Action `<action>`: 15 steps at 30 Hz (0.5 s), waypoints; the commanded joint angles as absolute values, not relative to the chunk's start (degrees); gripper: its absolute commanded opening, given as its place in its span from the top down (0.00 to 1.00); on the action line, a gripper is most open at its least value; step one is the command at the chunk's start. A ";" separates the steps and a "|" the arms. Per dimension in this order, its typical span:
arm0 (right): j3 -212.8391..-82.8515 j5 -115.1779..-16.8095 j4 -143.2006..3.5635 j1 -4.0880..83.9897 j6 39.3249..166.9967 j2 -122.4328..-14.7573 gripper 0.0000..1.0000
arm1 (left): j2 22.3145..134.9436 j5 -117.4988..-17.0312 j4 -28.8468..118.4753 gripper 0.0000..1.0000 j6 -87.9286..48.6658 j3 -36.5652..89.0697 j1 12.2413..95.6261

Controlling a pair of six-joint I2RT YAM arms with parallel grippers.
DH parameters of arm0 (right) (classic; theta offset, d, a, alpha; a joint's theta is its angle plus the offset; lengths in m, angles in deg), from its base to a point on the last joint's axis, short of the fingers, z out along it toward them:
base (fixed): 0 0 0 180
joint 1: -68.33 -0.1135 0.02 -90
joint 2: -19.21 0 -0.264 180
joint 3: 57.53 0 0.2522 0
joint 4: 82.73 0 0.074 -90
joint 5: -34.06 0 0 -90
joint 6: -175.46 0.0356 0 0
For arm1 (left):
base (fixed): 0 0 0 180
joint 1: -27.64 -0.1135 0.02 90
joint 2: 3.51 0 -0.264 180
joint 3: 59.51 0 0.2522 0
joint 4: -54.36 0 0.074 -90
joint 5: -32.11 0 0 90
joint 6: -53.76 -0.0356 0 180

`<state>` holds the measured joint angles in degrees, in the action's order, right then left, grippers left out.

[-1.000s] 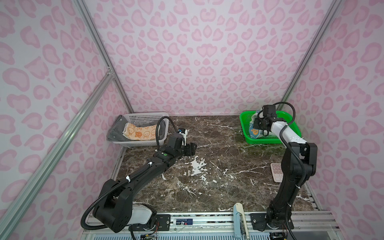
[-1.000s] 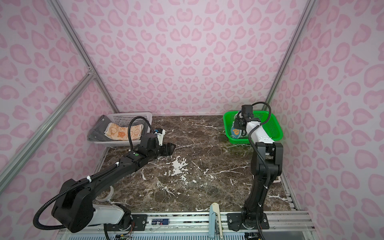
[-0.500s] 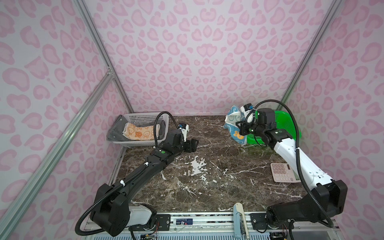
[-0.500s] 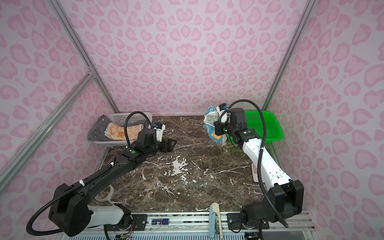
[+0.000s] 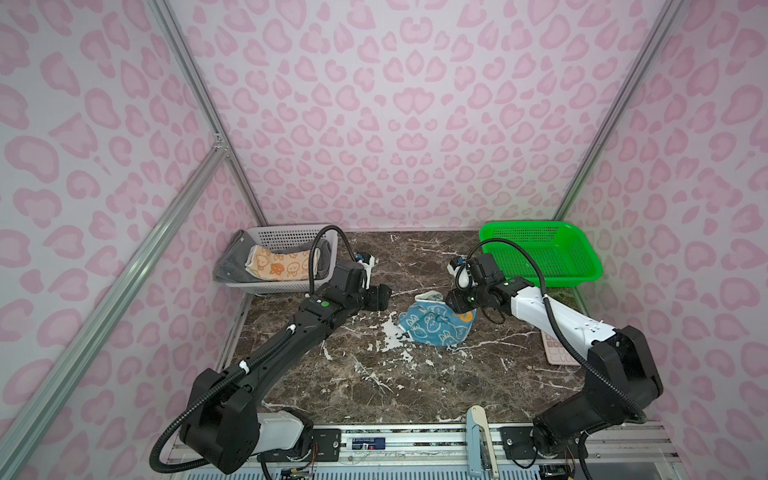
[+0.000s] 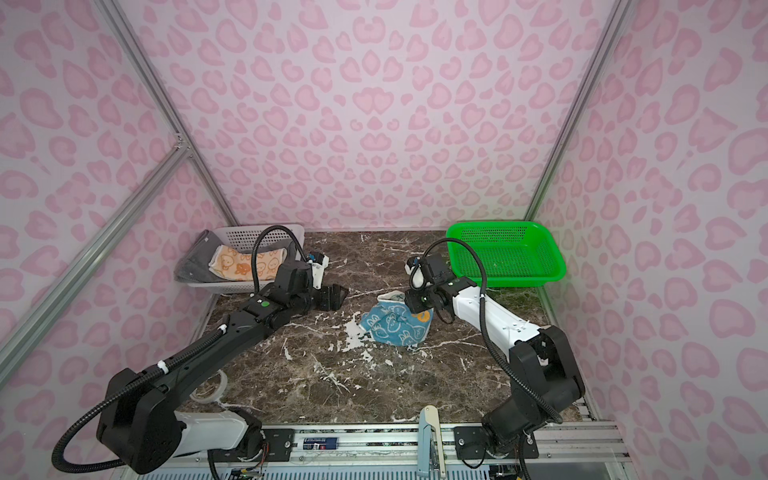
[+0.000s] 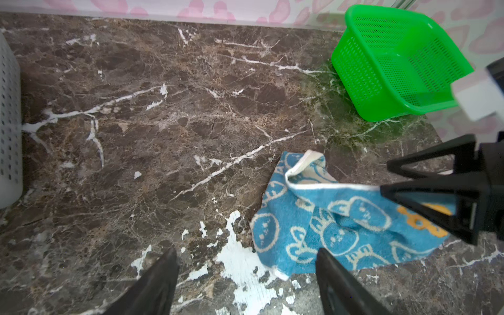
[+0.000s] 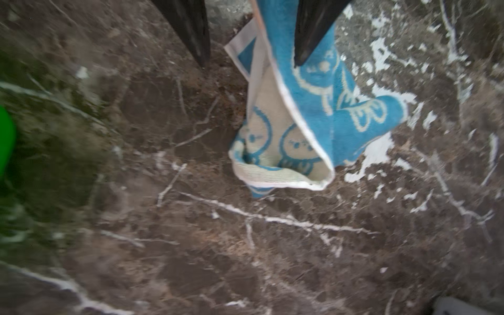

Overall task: Fold and stack the towels
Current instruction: 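Pull the blue towel out with the right gripper and lay it on the table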

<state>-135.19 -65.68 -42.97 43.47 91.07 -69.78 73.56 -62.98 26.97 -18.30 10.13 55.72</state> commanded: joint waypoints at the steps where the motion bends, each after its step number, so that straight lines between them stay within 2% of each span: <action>1: -135.34 -57.46 -43.27 44.71 92.41 -68.84 0.42 | 75.48 -63.77 27.34 0.20 -18.53 12.04 55.61; 7: -132.43 -66.29 -43.36 45.45 88.22 -66.61 0.32 | 81.17 -65.45 26.89 0.19 -18.48 14.50 55.60; 15: -125.70 -73.97 -45.88 43.73 90.58 -66.91 0.28 | 88.58 -67.52 27.49 0.19 -17.35 17.10 55.60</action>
<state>-127.56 -70.12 -43.93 44.15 89.14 -66.88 86.88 -66.14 26.90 -17.82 15.72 55.72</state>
